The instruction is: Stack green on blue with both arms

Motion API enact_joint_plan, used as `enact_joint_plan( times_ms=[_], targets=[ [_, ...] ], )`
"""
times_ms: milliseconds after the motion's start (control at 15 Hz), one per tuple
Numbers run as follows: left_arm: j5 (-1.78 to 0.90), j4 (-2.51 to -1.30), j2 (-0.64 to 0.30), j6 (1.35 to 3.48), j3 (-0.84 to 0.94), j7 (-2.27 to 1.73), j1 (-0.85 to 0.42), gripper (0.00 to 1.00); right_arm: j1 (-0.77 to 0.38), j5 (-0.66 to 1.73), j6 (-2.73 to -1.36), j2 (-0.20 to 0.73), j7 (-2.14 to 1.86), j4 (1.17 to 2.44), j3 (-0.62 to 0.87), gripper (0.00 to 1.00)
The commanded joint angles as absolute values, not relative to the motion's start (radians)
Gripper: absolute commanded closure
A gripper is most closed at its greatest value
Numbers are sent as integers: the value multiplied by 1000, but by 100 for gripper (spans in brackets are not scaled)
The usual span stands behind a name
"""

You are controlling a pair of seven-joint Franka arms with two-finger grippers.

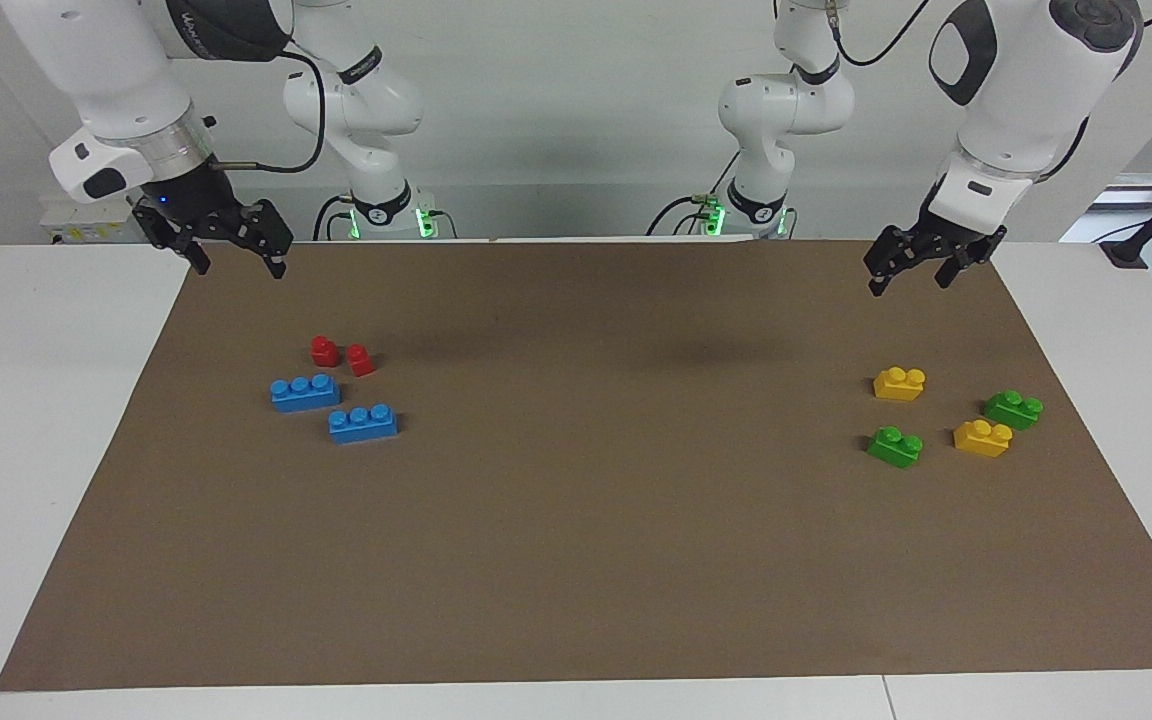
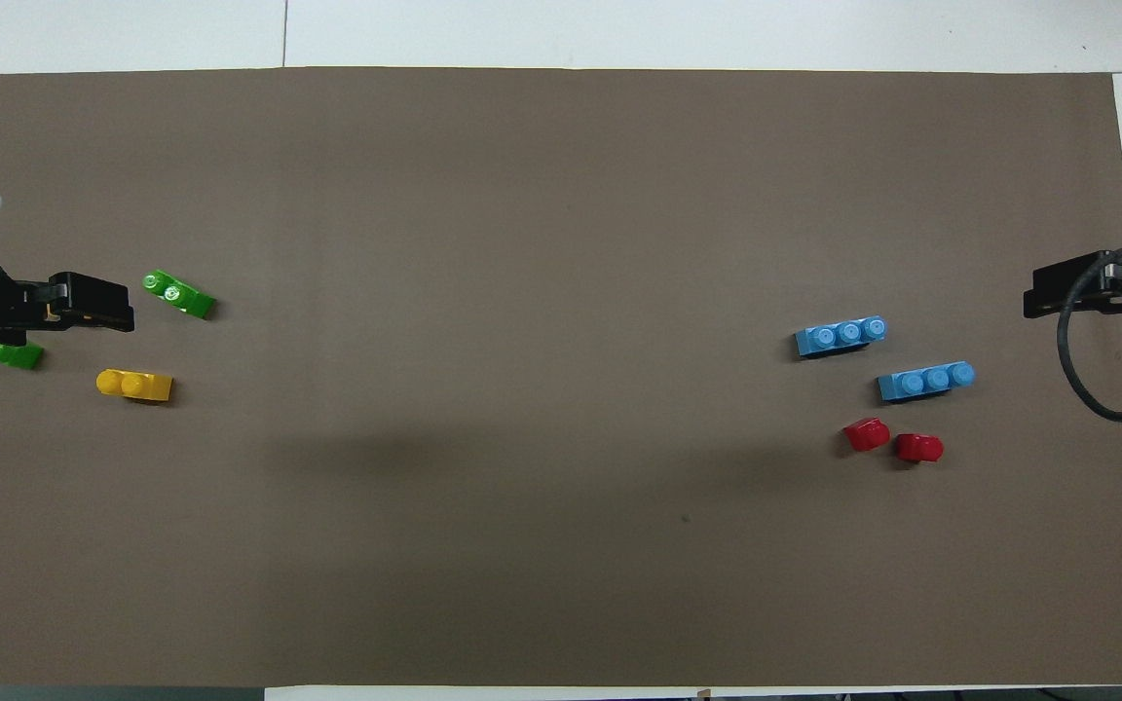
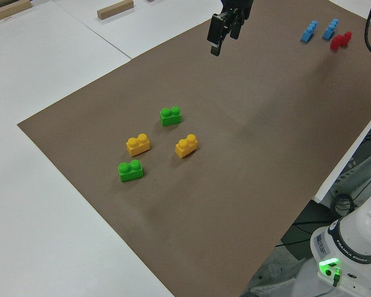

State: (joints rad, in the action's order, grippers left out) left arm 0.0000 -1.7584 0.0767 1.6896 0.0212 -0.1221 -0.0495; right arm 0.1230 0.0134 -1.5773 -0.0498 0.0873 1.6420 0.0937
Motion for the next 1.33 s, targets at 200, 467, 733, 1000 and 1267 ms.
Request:
enact_joint_plan(
  times_ms=[200,467,733,1000,1267],
  targets=[
    [-11,-1770,94,1684,12,-110,-57,0,127,-3,-1574,-46,63,1637,98,0],
    [-11,-1770,98,1684,12,-113,-54,0,127,-3,-1572,-46,63,1637,98,0],
    [-11,-1769,109,1683,14,-120,-57,0,132,-3,-1572,-46,63,1637,98,0],
    [-11,-1770,115,1678,12,-123,-51,0,130,-3,-1572,-46,64,1638,98,0],
    [-11,-1775,121,1655,12,-205,-49,0,135,-3,-1565,-48,64,1637,98,0]
  ],
)
